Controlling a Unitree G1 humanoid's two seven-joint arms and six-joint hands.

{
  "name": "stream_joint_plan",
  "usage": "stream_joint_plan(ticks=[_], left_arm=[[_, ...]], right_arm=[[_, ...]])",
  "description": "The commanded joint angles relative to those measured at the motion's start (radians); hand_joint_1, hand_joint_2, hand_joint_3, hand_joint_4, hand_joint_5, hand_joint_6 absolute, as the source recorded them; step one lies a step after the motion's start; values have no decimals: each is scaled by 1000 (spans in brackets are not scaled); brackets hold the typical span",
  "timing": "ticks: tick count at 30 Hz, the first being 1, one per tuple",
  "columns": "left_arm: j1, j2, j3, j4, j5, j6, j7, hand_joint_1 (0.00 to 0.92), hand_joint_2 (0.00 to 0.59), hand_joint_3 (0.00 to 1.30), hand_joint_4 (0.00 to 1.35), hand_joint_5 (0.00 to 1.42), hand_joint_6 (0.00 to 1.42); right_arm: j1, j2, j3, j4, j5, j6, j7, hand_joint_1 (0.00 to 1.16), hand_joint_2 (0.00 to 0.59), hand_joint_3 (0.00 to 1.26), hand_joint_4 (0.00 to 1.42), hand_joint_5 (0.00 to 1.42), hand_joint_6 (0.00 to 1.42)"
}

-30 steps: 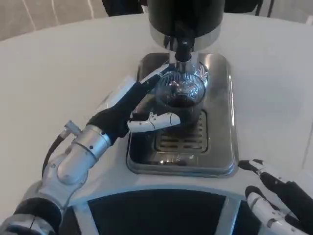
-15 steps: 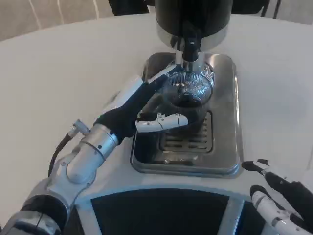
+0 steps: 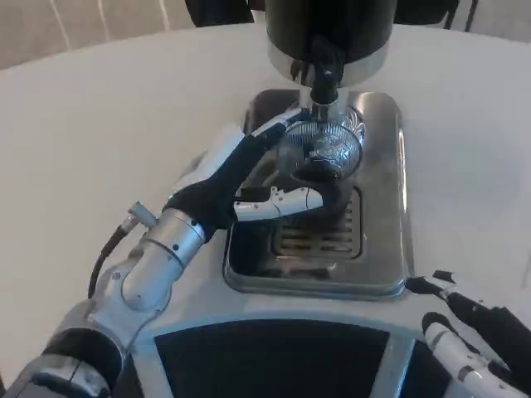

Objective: Grasp the cup under the faucet to collect the drink, then remove the cup.

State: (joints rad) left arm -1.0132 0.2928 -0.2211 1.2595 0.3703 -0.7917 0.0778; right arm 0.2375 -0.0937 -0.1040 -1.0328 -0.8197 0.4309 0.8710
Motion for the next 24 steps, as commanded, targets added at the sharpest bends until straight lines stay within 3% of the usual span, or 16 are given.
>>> stream_joint_plan(ticks=[1, 14, 24], left_arm=[[15, -17, -18, 23, 26, 38, 2, 383, 74, 217, 315, 238, 155], [24, -17, -60, 20, 78, 50, 126, 395, 88, 342, 371, 287, 155], [33, -30, -52, 22, 72, 73, 161, 427, 104, 470, 454, 362, 155]], right_arm=[[-6, -8, 12, -14, -18, 17, 6, 0, 586, 163, 0, 0, 0], [-6, 7, 31, -14, -61, 27, -15, 0, 586, 231, 1, 0, 0], [-4, 31, 43, -14, -88, 24, -12, 0, 586, 239, 1, 0, 0]])
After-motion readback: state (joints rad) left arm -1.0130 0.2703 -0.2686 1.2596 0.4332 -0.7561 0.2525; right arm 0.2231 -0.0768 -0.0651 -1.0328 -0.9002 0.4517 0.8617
